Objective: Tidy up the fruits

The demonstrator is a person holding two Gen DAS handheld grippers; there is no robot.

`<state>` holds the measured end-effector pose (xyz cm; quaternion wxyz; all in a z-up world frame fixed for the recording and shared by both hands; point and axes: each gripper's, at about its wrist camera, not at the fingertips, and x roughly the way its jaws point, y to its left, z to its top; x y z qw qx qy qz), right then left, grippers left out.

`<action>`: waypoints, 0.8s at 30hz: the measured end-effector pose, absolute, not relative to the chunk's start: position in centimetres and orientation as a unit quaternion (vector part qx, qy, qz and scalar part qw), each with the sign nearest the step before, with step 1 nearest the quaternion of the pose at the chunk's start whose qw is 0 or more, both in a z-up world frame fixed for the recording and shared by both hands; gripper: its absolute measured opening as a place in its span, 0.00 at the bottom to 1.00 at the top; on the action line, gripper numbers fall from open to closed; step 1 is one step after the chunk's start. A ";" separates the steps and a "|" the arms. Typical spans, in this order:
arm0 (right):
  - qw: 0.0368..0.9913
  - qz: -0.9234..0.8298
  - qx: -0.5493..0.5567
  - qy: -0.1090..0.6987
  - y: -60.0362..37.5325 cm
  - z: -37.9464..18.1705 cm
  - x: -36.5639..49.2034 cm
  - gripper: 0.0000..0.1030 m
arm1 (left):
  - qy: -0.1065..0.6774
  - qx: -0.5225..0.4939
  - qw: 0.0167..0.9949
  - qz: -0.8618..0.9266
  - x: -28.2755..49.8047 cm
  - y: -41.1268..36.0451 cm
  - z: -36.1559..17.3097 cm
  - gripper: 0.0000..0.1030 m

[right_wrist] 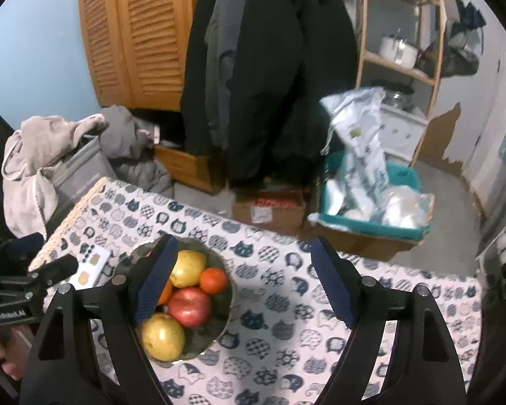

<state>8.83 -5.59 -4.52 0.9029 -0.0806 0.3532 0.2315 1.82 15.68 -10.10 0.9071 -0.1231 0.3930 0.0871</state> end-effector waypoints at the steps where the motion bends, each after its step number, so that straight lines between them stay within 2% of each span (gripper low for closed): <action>1: 0.905 0.229 -0.082 0.348 -5.9 -4.2 8.6 0.78 | 0.389 -0.123 0.909 0.087 1.6 15.5 -9.7 0.90; 5: 0.914 0.223 -0.078 0.329 -7.1 -2.8 7.4 0.78 | 0.372 -0.111 0.917 0.090 0.9 14.7 -8.2 0.93; 7: 0.919 0.222 -0.075 0.316 -7.8 -1.9 6.8 0.79 | 0.357 -0.105 0.924 0.090 0.4 14.3 -7.2 0.99; 24: 0.952 0.192 -0.071 0.228 -12.1 2.6 1.8 0.80 | 0.260 -0.054 0.959 0.098 -2.9 10.8 -1.1 0.99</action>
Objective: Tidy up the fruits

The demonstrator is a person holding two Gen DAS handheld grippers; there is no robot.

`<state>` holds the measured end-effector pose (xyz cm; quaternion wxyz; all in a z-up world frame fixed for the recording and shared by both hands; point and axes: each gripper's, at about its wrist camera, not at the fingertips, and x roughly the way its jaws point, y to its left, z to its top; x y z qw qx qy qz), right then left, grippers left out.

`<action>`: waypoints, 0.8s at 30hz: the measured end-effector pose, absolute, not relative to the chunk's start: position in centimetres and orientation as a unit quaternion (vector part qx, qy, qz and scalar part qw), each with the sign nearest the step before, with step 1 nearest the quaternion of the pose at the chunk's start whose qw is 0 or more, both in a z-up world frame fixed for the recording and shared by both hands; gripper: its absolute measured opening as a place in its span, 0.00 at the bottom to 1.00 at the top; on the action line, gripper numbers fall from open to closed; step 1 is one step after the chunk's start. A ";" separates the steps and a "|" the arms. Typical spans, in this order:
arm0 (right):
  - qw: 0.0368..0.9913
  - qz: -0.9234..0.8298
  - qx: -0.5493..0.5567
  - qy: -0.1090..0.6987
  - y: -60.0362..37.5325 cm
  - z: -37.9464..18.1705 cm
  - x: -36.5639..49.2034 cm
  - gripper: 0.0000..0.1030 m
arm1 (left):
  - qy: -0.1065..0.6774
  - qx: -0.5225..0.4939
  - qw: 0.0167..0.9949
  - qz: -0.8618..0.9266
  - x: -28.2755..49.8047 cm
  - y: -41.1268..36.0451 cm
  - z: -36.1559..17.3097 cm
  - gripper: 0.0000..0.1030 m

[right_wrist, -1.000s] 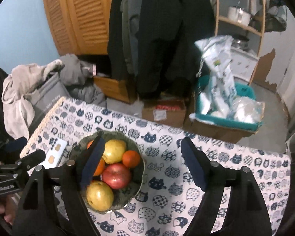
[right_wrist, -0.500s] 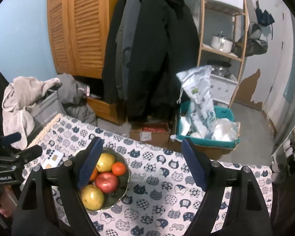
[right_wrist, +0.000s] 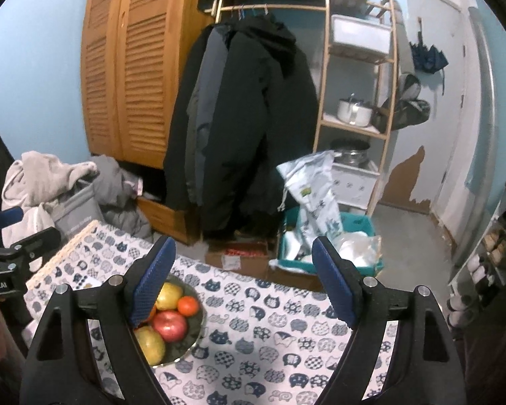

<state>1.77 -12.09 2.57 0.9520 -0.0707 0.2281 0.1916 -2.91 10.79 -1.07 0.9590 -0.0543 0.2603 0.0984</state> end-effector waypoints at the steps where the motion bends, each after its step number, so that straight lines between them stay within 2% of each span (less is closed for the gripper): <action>1: 0.954 0.188 -0.068 0.225 -12.4 2.8 1.6 0.80 | 0.256 -0.053 0.960 0.098 -3.1 10.7 -0.9 0.99; 24: 0.960 0.163 -0.049 0.222 -15.7 2.9 1.5 0.80 | 0.244 -0.050 0.964 0.097 -3.6 9.9 0.1 1.00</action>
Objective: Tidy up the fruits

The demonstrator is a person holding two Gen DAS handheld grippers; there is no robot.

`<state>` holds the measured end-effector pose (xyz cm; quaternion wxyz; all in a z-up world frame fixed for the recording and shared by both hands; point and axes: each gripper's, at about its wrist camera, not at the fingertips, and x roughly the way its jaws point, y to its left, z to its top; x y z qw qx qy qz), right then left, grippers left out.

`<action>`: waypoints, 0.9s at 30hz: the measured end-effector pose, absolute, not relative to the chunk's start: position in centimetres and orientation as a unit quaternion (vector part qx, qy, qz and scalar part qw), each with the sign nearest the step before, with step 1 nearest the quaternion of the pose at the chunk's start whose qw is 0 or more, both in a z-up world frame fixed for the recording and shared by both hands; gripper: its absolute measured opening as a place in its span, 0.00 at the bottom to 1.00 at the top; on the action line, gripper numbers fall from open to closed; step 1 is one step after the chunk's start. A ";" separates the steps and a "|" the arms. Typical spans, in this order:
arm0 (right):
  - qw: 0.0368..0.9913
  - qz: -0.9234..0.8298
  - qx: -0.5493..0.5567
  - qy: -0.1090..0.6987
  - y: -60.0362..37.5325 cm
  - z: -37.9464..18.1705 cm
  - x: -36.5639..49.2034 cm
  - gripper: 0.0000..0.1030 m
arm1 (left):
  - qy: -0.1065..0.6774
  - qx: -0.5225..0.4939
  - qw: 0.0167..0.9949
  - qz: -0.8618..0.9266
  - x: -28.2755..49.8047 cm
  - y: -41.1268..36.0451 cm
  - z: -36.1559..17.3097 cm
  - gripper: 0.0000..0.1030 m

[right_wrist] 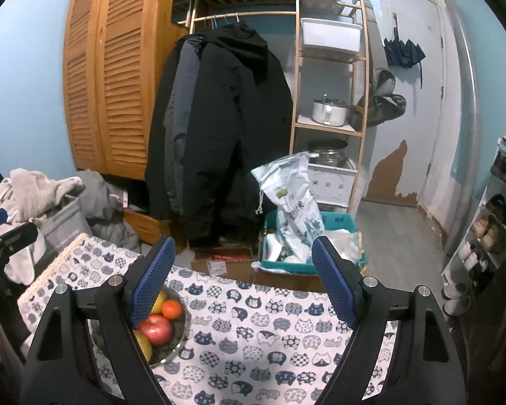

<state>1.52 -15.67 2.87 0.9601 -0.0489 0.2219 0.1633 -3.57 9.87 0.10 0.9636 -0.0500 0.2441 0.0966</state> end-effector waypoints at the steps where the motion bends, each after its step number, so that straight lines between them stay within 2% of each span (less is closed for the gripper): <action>1: 0.960 0.164 -0.047 0.221 -15.7 2.9 1.6 0.80 | 0.243 -0.050 0.964 0.097 -3.6 9.9 0.1 1.00; 27: 0.960 0.164 -0.051 0.219 -15.8 2.9 1.5 0.80 | 0.243 -0.056 0.963 0.098 -3.7 9.9 0.1 1.00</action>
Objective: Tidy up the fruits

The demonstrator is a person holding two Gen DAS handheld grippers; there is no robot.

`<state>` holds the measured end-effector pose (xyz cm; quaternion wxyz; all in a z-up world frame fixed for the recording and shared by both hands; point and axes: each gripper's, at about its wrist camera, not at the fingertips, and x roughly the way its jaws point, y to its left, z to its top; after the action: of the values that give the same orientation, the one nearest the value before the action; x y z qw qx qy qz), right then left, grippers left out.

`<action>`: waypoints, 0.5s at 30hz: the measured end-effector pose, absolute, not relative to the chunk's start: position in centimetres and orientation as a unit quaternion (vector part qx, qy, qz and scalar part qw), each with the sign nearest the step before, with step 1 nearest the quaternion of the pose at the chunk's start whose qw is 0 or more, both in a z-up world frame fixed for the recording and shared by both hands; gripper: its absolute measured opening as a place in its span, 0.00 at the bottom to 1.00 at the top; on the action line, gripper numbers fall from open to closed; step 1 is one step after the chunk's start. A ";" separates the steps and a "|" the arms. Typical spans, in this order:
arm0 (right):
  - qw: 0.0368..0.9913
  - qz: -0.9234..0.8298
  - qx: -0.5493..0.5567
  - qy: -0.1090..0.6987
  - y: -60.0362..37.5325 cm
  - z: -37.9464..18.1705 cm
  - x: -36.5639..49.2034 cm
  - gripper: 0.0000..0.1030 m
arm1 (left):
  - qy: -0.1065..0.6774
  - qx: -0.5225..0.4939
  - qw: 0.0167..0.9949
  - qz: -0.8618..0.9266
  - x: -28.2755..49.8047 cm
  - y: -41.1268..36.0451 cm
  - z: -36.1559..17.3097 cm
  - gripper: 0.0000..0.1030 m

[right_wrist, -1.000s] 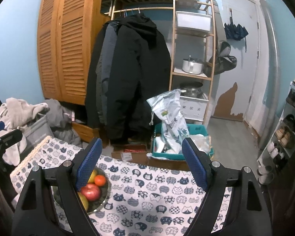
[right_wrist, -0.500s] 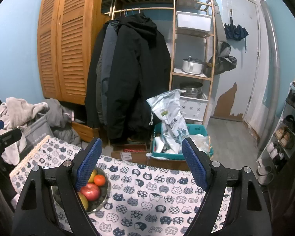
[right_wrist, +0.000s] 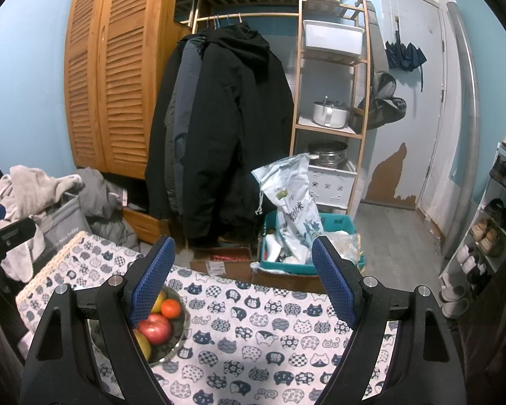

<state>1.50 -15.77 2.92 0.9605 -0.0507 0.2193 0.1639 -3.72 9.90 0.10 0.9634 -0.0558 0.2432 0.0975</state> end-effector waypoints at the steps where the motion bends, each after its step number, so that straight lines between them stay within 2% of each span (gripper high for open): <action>1: 0.960 0.164 -0.051 0.219 -15.8 2.9 1.5 0.80 | 0.243 -0.057 0.963 0.098 -3.8 9.9 0.1 1.00; 15: 0.960 0.164 -0.051 0.219 -15.8 3.0 1.5 0.80 | 0.244 -0.046 0.962 0.111 -4.1 9.3 0.4 1.00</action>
<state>1.48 -15.75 2.96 0.9605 -0.0513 0.2191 0.1639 -4.12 9.29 0.42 0.9623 -0.0462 0.2442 0.1109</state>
